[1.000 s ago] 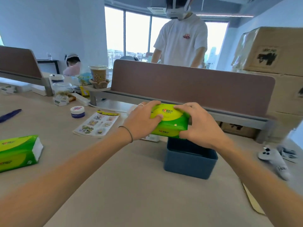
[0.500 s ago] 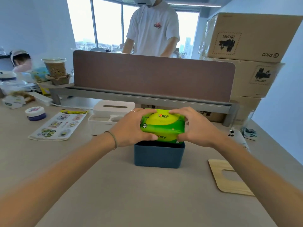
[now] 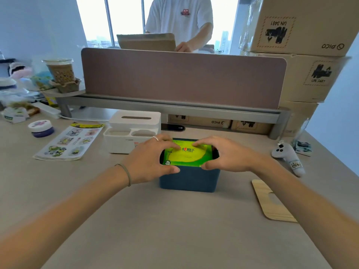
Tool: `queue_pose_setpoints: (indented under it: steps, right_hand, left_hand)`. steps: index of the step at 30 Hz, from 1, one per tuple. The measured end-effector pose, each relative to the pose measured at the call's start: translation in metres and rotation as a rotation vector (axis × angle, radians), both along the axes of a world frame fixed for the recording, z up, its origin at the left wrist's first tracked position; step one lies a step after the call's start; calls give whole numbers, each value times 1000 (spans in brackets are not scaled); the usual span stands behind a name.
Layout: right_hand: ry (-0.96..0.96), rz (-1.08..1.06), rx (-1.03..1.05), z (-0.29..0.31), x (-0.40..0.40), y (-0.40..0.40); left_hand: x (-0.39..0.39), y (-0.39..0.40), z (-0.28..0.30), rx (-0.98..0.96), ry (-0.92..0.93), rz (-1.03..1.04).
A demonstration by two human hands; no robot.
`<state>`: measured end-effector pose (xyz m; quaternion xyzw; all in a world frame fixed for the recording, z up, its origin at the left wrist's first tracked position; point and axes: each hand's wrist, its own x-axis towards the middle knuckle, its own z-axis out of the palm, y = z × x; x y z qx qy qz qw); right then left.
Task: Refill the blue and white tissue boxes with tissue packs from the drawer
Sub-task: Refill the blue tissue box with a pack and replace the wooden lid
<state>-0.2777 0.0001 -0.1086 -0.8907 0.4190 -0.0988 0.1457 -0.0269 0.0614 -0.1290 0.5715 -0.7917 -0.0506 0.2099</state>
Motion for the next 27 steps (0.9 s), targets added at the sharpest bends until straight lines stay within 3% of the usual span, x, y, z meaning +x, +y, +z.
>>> queue_pose_setpoints:
  steps: [6,11,17,20,27]
  right_hand:
    - [278,21,-121,-19,9,1]
    - [315,36,-200,-25,10,6]
    - [39,72,-225,-12,-3,21]
    - [-138,-22,-247,-5,-29,28]
    - [-201,-277,-215,-26,-129,33]
  left_hand:
    - [-9,3,-18,51,-186,-74]
    - [-17,-1,-21,-3,-288,-40]
    - [-48,-3,-12,-259,-119,-69]
    - [-75,-1,-5,-340,-41,-109]
    - [-153,-2,-8,-426,-53,-306]
